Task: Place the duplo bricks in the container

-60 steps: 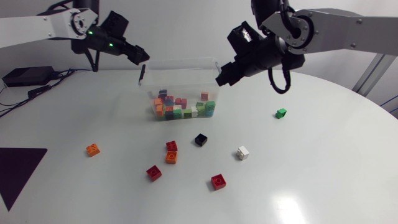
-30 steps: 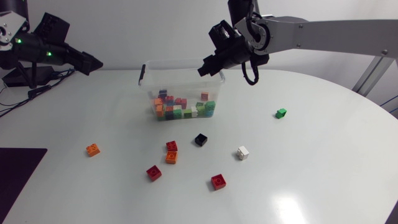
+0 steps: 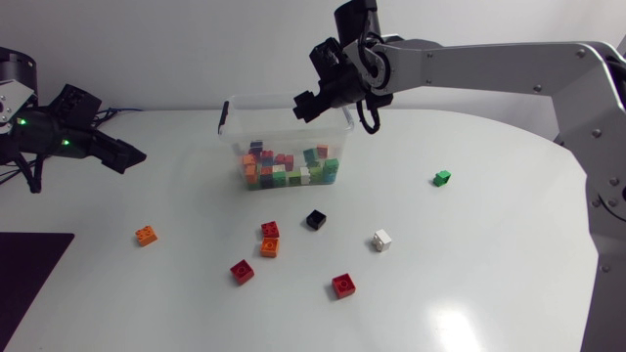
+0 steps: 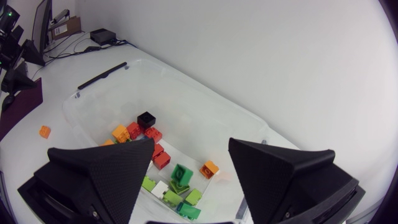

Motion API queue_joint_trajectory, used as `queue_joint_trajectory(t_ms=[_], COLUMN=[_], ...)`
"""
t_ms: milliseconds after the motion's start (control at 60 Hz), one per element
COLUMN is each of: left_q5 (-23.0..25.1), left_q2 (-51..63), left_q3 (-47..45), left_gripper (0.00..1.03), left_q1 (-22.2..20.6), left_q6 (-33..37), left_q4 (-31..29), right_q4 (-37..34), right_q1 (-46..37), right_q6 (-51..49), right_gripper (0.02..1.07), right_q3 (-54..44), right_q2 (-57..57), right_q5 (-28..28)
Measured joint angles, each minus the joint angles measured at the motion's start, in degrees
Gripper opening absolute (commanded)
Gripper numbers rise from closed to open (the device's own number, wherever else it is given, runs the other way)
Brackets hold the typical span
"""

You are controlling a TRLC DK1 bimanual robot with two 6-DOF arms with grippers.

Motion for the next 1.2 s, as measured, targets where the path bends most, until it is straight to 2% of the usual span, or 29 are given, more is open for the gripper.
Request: queue_joint_trajectory(t_ms=[283,383,650,783,833,900,1200], left_q5=[-6.1,-8.1,-13.3,-15.1,-15.3,-16.2,-17.9], left_q2=[0.5,2.1,6.8,11.5,13.3,15.3,20.8], left_q3=[0.0,0.0,0.1,0.6,0.8,1.1,3.7], left_gripper=[0.98,0.97,0.94,0.91,0.85,0.82,0.79], left_q1=[1.6,1.1,-2.0,-3.5,-3.8,-4.1,-4.2], left_q6=[11.4,14.5,20.1,22.0,22.6,23.4,25.1], left_q4=[-14.6,-17.4,-20.5,-20.5,-20.5,-20.5,-19.8], right_q4=[0.1,0.7,0.6,0.6,0.6,0.6,0.9], right_q1=[-2.8,-4.3,-6.9,-9.5,-10.6,-11.8,-16.6], right_q6=[0.0,-0.5,-2.9,-3.5,-3.6,-4.3,-6.4], right_gripper=[1.01,1.01,1.01,1.01,1.01,1.01,1.01], right_q3=[-8.9,-12.8,-22.7,-26.3,-27.7,-29.0,-34.2], right_q2=[-11.6,-16.3,-22.4,-24.8,-26.0,-27.0,-28.4], right_q5=[-0.1,-0.5,-2.3,-3.7,-4.4,-4.9,-8.3])
